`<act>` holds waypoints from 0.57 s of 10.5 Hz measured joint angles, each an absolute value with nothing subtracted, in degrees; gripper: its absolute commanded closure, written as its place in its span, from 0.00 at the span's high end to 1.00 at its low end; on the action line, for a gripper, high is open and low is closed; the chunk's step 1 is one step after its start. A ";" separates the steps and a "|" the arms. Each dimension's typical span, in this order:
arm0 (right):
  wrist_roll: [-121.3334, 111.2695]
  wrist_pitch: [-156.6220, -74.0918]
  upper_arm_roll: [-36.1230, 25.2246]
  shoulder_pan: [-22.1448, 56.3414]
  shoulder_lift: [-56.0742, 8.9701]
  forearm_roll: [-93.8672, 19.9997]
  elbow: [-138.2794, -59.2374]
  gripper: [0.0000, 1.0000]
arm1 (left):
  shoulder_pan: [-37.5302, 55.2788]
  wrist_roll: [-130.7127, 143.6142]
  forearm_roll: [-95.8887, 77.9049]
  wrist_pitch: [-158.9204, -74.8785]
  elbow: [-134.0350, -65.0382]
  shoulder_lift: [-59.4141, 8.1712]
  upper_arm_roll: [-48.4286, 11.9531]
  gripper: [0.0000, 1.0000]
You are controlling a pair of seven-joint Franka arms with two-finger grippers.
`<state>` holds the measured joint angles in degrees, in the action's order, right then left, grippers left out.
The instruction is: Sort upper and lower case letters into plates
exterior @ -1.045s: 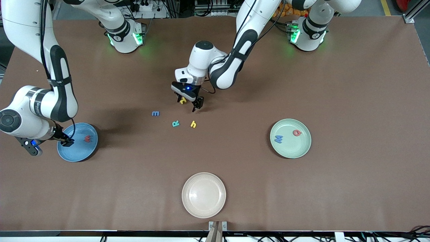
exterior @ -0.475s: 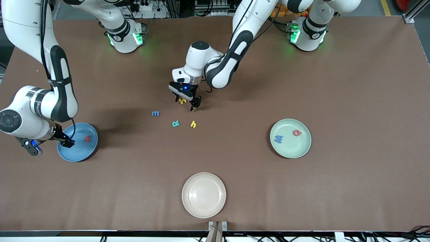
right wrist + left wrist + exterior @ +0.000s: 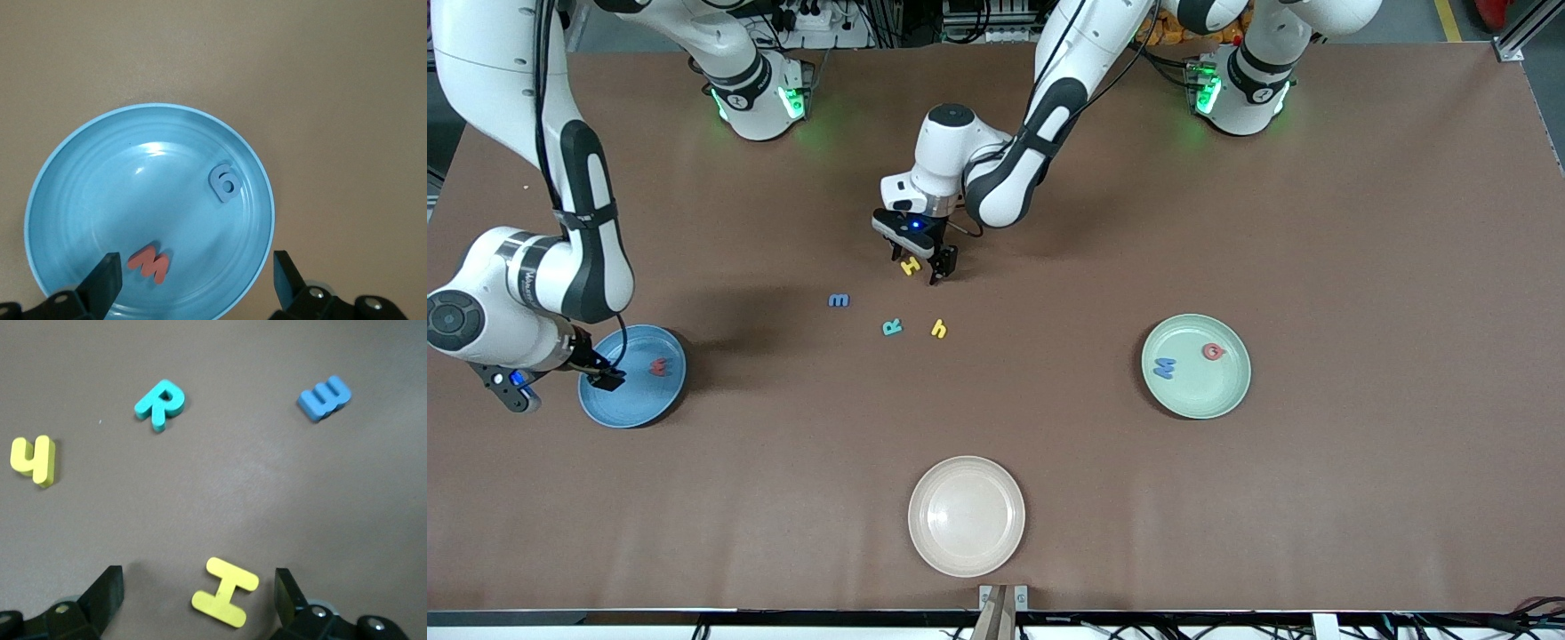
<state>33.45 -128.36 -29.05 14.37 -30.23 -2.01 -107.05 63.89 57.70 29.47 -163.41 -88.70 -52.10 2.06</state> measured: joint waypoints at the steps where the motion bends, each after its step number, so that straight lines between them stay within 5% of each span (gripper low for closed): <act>1: 33.45 -128.36 -29.05 14.37 -30.23 -2.01 -107.05 1.00 | 63.95 57.70 29.47 -162.41 -88.38 -52.10 1.88 0.85; 6: 33.29 -128.32 -29.03 14.37 -30.26 -2.01 -107.05 1.00 | 64.05 57.70 29.47 -161.26 -87.75 -51.99 1.48 0.59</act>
